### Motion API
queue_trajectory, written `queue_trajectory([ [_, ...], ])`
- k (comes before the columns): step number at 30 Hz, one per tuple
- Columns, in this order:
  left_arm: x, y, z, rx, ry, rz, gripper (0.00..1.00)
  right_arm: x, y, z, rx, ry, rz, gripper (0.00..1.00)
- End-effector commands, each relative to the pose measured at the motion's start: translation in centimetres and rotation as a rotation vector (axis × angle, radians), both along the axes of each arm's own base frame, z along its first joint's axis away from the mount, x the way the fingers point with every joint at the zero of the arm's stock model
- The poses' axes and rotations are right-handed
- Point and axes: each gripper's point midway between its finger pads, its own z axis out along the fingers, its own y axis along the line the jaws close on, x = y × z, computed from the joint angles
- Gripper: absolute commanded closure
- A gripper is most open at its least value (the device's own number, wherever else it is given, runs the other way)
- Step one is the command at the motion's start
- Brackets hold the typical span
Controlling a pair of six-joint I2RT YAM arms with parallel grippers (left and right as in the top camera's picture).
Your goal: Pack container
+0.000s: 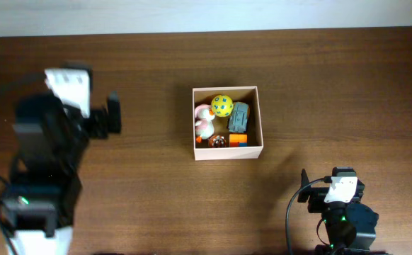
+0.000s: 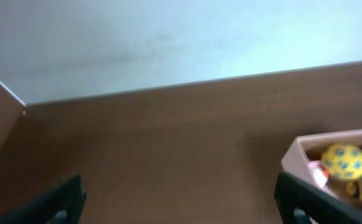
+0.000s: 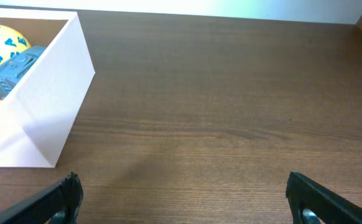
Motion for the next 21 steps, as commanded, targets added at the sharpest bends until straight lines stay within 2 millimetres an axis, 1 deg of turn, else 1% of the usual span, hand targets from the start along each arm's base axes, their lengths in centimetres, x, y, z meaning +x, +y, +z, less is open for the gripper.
queue_trajectory([
  [1,-1.9,0.3,-3.9,0.034,0.004,-0.002,0.01,0.0,-0.1,-0.1,-0.004,-0.003,0.000,0.01],
  [5,-3.8,0.6,-8.0,0.041,-0.055,0.008,0.01,0.0,-0.1,-0.1,-0.004,-0.003,0.000,0.01],
  [9,-5.6,0.6,-11.2,0.037,-0.110,0.006,0.01,0.0,-0.1,-0.1,-0.004,-0.003,0.000,0.01],
  [10,-6.2,0.6,-12.4,0.037,-0.123,0.006,0.01,0.0,-0.1,-0.1,-0.004,-0.003,0.000,0.01],
  [15,-7.8,0.7,-15.3,0.037,-0.158,0.010,0.01,0.0,-0.1,-0.1,-0.004,-0.003,0.000,0.01],
  [21,-8.5,0.6,-18.2,0.035,-0.161,0.005,0.01,0.0,-0.1,-0.1,-0.004,-0.003,0.000,0.01],
])
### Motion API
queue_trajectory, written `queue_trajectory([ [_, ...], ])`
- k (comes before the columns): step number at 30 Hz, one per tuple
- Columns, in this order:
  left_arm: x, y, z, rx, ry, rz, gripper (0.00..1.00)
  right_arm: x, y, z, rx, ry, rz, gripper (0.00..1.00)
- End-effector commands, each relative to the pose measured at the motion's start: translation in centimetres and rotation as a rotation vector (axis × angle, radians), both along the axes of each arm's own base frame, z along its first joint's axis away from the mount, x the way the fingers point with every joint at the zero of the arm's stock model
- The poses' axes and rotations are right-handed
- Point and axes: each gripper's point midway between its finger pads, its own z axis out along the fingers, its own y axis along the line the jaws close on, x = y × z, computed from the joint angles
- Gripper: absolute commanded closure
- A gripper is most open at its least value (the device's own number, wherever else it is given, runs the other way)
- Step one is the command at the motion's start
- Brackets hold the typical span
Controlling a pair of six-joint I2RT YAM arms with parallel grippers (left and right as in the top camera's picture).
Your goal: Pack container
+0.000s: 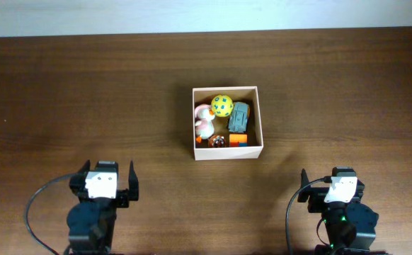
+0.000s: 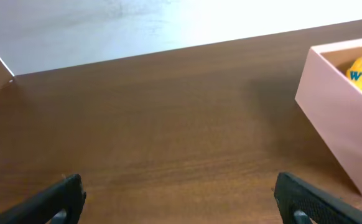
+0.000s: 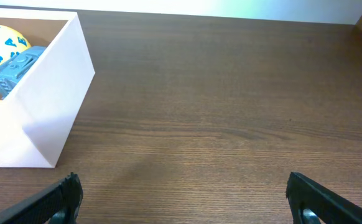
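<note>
A pale open box (image 1: pixel 227 151) stands mid-table. Inside lie a yellow ball with blue marks (image 1: pixel 222 105), a grey-blue toy car (image 1: pixel 239 116), a white and pink duck (image 1: pixel 204 122), an orange block (image 1: pixel 238 139) and a small brown toy (image 1: pixel 217 141). My left gripper (image 1: pixel 104 181) sits at the table's front left, open and empty (image 2: pixel 180 199), with the box (image 2: pixel 336 124) ahead to its right. At the front right, my right gripper (image 1: pixel 333 188) is open and empty (image 3: pixel 182 196), the box (image 3: pixel 41 118) ahead to its left.
Bare brown wood (image 1: pixel 107 92) surrounds the box on all sides. A pale wall runs along the table's far edge (image 1: pixel 206 32). Cables loop beside both arm bases at the front edge.
My left arm was out over the left side of the table, level with the box. It now sits drawn back at the front left, gripper open. The right arm and the box are unchanged.
</note>
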Motion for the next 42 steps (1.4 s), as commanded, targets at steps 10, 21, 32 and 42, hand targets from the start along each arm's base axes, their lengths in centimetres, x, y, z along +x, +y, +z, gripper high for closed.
queue_trajectory([
  [10,-0.5,-0.7,-4.0,0.017,0.015,-0.034,0.01,0.0,-0.1,-0.1,-0.004,-0.003,0.001,0.01],
  [21,-0.4,-0.7,-3.9,0.017,0.004,-0.033,0.01,0.0,-0.1,-0.1,-0.004,-0.003,0.001,0.01],
  [32,-0.4,-0.7,-3.9,0.017,0.004,-0.033,0.01,0.0,-0.1,-0.1,-0.004,-0.003,0.001,0.01],
  [42,-0.4,-0.7,-3.9,0.017,0.007,-0.033,0.01,0.0,-0.1,-0.1,-0.004,-0.003,0.001,0.01],
])
